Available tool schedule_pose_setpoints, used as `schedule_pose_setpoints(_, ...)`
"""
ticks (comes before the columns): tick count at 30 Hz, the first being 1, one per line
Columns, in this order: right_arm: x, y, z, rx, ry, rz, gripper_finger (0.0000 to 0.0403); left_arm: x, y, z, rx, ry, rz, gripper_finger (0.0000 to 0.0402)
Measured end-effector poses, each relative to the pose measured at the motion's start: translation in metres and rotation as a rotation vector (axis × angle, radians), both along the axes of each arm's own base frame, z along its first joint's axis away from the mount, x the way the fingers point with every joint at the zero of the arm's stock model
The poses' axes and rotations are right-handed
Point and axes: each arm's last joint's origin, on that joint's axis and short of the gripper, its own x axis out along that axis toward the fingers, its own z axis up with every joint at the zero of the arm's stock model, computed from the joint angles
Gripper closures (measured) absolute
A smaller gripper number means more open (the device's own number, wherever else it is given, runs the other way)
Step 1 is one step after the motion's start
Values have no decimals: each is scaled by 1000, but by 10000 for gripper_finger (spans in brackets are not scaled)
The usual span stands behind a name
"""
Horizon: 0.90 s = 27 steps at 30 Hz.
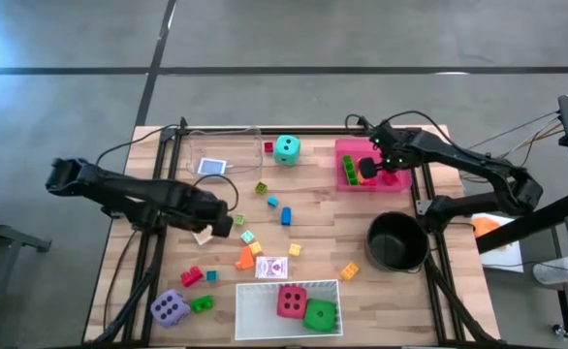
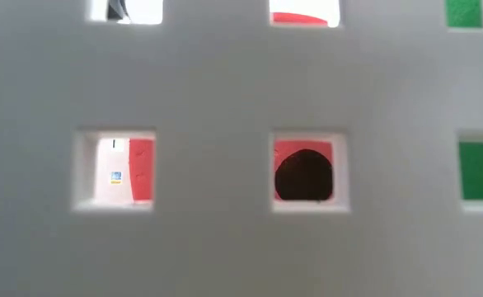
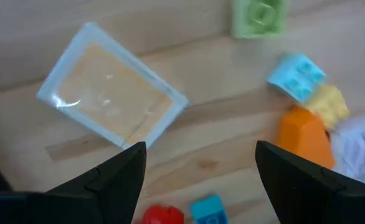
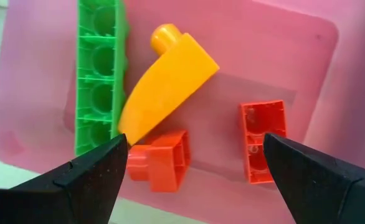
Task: Pick & Place Toys
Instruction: Put the yellow deck of cards into the transparent bin
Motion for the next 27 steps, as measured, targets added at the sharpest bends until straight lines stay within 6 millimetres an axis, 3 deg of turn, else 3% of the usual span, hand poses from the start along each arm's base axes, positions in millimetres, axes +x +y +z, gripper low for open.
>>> schedule_pose_setpoints(15, 12, 8, 2, -21, -21, 78, 37, -4, 5, -12, -35, 91, 472, 98)
schedule_pose_setpoints(27, 20, 20, 3, -25, -20, 165, 37, -12, 6, -25, -31, 148, 545, 97)
